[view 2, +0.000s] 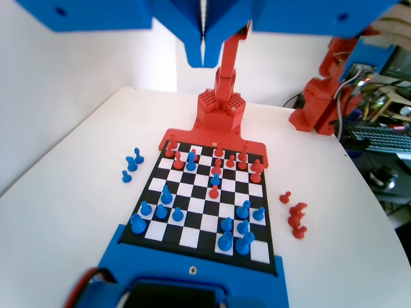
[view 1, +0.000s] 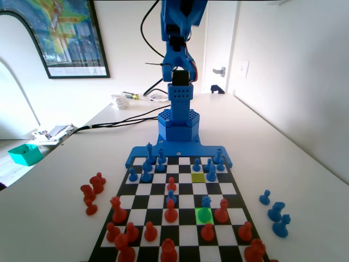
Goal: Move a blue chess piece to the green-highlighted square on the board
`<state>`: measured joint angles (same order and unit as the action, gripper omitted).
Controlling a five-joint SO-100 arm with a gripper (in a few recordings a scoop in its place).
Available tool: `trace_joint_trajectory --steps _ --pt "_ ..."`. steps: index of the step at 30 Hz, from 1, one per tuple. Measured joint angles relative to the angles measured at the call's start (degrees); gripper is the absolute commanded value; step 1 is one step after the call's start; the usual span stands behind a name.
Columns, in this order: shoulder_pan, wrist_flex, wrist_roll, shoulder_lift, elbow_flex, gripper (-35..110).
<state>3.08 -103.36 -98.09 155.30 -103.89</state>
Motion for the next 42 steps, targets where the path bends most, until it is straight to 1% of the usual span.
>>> trace_joint_trajectory --steps 7,16,22,42 --pt "-2.11 3.69 -2.55 6.77 -9.67 1" --pt "-2.46 10.37 -2.55 14.41 -20.13 1" --pt "-3.34 12.3 -2.11 16.87 -20.65 1" --pt "-4.13 12.3 -2.11 19.6 -21.62 2"
